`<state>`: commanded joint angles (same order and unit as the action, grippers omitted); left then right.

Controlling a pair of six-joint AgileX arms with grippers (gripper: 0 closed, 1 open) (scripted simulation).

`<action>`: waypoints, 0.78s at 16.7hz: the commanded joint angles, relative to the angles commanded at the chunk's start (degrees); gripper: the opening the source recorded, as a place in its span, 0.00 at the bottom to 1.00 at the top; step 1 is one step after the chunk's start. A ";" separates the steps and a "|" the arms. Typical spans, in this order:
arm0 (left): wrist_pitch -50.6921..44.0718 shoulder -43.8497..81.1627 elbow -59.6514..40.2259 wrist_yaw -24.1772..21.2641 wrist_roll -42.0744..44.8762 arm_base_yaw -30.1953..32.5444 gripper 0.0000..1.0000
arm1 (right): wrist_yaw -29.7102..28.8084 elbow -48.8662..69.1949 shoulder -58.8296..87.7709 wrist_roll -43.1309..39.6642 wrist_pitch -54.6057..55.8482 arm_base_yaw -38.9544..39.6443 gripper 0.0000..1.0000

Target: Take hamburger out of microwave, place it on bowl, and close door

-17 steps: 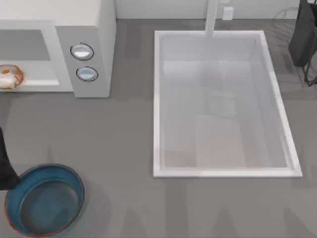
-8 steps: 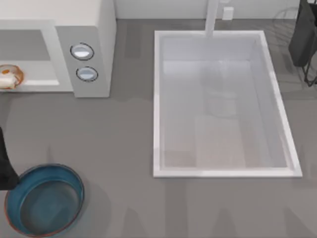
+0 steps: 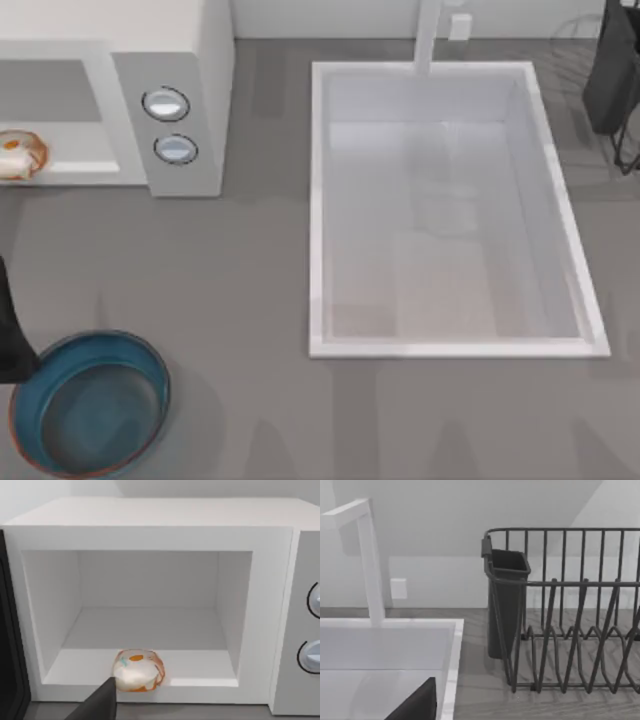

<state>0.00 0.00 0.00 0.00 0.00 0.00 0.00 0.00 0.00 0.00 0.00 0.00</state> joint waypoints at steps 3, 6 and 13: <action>0.37 0.56 -0.25 -0.06 0.02 -0.05 1.00 | 0.00 0.00 0.00 0.00 0.00 0.00 1.00; 3.78 5.87 -2.56 -0.60 0.24 -0.50 1.00 | 0.00 0.00 0.00 0.00 0.00 0.00 1.00; 21.38 38.21 -14.52 -3.40 1.34 -2.84 1.00 | 0.00 0.00 0.00 0.00 0.00 0.00 1.00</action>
<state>21.38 38.21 -14.52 -3.40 1.34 -2.84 0.00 0.00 0.00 0.00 0.00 0.00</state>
